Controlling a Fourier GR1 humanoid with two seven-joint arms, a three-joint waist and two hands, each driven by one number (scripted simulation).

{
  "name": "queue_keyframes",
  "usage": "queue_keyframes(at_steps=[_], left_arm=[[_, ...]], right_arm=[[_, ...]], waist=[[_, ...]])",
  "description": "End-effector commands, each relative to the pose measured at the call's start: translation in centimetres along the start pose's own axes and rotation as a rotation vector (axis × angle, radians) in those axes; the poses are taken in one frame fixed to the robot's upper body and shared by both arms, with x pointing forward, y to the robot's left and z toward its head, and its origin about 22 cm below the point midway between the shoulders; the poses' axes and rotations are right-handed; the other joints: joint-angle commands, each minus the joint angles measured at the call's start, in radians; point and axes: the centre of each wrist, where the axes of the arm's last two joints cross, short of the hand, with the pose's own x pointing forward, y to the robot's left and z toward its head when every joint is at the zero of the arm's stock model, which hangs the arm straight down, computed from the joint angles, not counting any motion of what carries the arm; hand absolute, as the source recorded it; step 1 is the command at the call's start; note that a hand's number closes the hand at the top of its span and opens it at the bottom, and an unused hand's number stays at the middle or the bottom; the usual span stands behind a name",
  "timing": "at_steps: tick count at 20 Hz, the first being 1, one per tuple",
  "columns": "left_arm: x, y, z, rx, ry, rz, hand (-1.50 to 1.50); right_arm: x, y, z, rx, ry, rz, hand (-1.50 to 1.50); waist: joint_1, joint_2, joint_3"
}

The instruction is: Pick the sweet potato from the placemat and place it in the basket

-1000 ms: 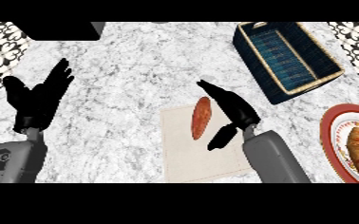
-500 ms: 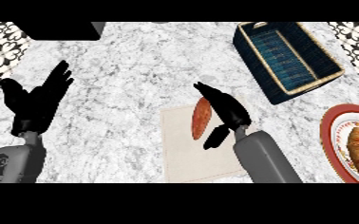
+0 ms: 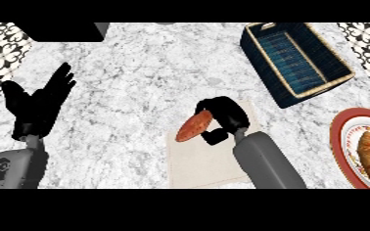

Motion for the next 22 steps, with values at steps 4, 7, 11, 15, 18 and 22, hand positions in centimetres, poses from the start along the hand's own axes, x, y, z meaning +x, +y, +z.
queue_keyframes(at_steps=[4, 7, 11, 15, 18, 22], left_arm=[[0.9, -1.6, -1.3, -0.025, -0.022, -0.017, 0.0], [0.9, -2.4, -1.0, -0.063, -0.038, 0.001, 0.0], [0.9, -3.4, -1.1, -0.09, -0.047, -0.016, 0.0], [2.0, -4.2, -1.6, -0.138, -0.076, -0.018, 0.0], [2.8, -4.0, -1.9, -0.149, -0.087, -0.037, 0.0], [3.0, -4.9, -2.2, -0.165, -0.084, -0.039, 0.0]], right_arm=[[2.6, -1.3, -2.5, -0.07, 0.153, 0.006, 1.5], [2.0, -5.8, -3.3, -0.284, 0.459, -0.135, 1.5], [3.3, -9.7, -4.5, -0.457, 0.673, -0.223, 1.5], [6.1, -12.9, -6.0, -0.585, 0.834, -0.312, 1.5], [8.5, -15.5, -6.4, -0.769, 0.792, -0.415, 1.5], [12.9, -18.5, -6.5, -1.028, 0.628, -0.434, 1.5]], waist=[[0.022, 0.011, 0.001], [0.065, 0.022, 0.0], [0.095, 0.036, -0.005], [0.149, 0.043, -0.003], [0.174, 0.052, -0.001], [0.181, 0.049, -0.003]])
